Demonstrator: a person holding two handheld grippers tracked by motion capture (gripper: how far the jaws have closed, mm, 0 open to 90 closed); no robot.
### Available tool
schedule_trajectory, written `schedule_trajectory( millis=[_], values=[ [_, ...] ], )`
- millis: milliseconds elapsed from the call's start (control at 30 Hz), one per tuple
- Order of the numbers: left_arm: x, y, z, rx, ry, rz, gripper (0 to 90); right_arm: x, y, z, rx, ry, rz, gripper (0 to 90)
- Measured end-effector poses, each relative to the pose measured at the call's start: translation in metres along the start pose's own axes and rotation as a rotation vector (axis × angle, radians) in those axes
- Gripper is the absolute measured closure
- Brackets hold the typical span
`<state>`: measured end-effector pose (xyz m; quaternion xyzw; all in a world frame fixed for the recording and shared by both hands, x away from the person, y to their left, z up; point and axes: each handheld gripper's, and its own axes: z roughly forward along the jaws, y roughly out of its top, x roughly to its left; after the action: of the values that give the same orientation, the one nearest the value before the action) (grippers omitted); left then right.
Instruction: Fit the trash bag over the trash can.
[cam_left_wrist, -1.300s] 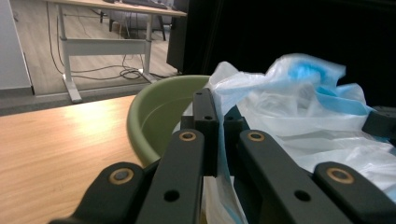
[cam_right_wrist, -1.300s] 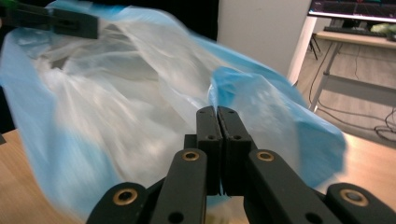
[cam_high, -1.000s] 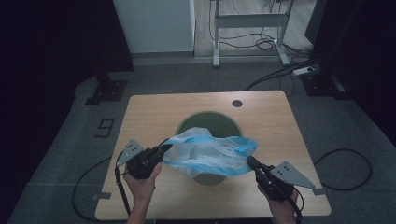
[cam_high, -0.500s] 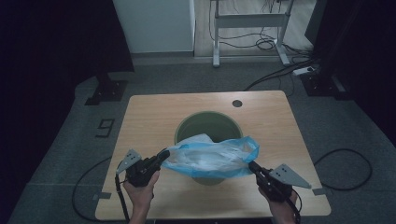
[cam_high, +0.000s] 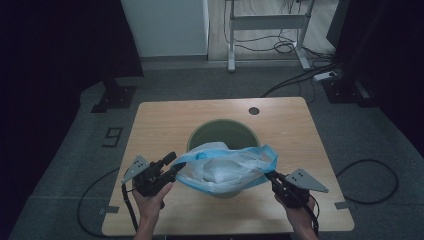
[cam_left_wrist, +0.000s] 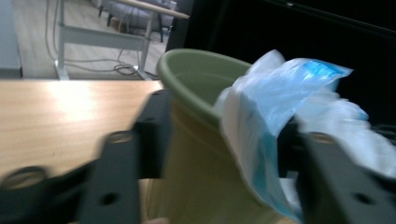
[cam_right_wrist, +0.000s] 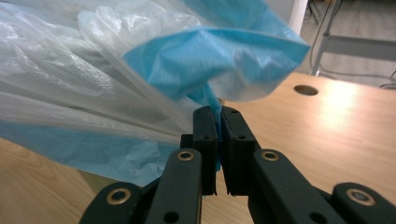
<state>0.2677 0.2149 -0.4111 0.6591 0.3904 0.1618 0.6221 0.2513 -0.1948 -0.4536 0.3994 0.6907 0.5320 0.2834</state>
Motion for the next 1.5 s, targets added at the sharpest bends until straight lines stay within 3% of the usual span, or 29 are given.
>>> schedule_trajectory(
  millis=[133,233,333,433,533,600,633,700,800,900,1033,1133,1300,1400,1500],
  values=[
    [-0.013,0.013,-0.007,0.033,-0.046,0.067,24.2,0.002,0.007,-0.005,-0.014,-0.01,-0.029,84.1],
    [-0.026,0.022,-0.006,0.071,-0.048,0.139,16.6,0.004,0.01,-0.007,-0.021,-0.012,-0.039,84.1],
    [-0.038,0.029,0.0,0.103,-0.027,0.219,15.5,0.007,0.013,-0.008,-0.024,-0.015,-0.057,84.2],
    [-0.043,0.035,0.014,0.147,-0.013,0.268,15.9,0.008,0.013,-0.007,-0.022,-0.017,-0.064,84.2],
    [-0.042,0.039,0.028,0.182,-0.01,0.288,21.8,0.008,0.012,-0.007,-0.018,-0.015,-0.063,84.2],
    [-0.039,0.04,0.035,0.203,-0.021,0.298,33.3,0.008,0.011,-0.007,-0.018,-0.013,-0.063,84.2],
    [-0.038,0.04,0.039,0.218,-0.006,0.305,38.5,0.008,0.01,-0.007,-0.017,-0.013,-0.064,84.2],
    [-0.035,0.04,0.042,0.222,0.007,0.295,54.2,0.007,0.009,-0.007,-0.017,-0.014,-0.062,84.2],
    [-0.031,0.042,0.044,0.207,0.001,0.244,71.4,0.005,0.007,-0.008,-0.018,-0.01,-0.06,84.0],
    [-0.027,0.043,0.045,0.19,0.007,0.204,81.7,0.005,0.006,-0.012,-0.032,0.002,-0.06,71.9],
    [-0.023,0.043,0.044,0.163,0.015,0.175,87.3,0.008,0.008,-0.027,-0.048,-0.002,-0.045,47.7],
    [-0.022,0.044,0.042,0.139,0.024,0.163,88.6,0.008,0.016,-0.038,-0.063,0.012,-0.026,38.6],
    [-0.023,0.046,0.04,0.122,0.027,0.151,89.0,0.009,0.038,-0.041,-0.074,0.037,-0.015,33.6],
    [-0.024,0.049,0.04,0.111,0.034,0.15,89.1,0.013,0.051,-0.032,-0.065,0.045,-0.013,32.0],
    [-0.023,0.052,0.039,0.103,0.04,0.149,89.1,0.016,0.06,-0.018,-0.035,0.036,0.025,30.6]
  ],
)
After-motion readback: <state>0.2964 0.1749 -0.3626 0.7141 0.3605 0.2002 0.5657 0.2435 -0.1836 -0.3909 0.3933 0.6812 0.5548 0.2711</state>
